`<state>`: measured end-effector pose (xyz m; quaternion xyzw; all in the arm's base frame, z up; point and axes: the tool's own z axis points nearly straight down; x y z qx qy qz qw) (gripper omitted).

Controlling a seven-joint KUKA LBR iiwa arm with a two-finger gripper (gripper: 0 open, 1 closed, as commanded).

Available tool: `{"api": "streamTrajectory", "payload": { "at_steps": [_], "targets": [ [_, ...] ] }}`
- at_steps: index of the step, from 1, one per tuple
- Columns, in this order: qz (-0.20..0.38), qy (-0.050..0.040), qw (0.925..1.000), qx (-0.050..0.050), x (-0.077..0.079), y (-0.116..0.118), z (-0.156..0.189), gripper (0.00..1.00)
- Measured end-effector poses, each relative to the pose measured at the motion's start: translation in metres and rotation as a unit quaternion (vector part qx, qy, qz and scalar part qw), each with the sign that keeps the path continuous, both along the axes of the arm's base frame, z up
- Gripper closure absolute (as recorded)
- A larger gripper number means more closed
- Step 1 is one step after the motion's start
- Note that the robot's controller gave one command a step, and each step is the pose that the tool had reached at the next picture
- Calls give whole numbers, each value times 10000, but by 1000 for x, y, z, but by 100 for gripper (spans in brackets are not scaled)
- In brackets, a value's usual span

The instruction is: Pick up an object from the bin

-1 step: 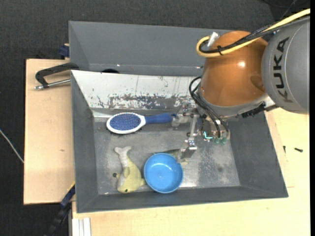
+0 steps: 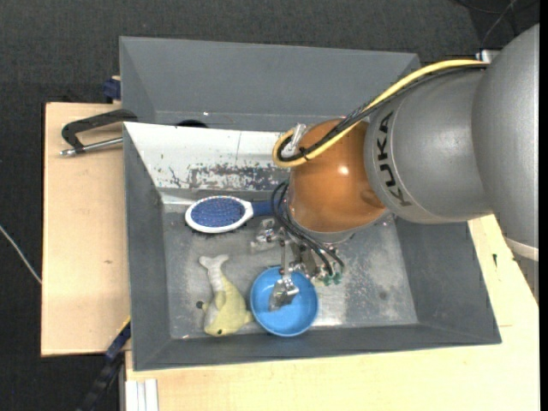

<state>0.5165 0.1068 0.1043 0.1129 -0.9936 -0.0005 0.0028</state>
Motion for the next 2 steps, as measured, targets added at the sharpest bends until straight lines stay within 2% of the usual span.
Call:
{"api": "streamTrajectory", "payload": {
  "at_steps": [1,2],
  "targets": [
    [-14,-52,10000,12,3,-1,4,100],
    [-48,-101,9999,14,8,-5,140,100]
  ]
}}
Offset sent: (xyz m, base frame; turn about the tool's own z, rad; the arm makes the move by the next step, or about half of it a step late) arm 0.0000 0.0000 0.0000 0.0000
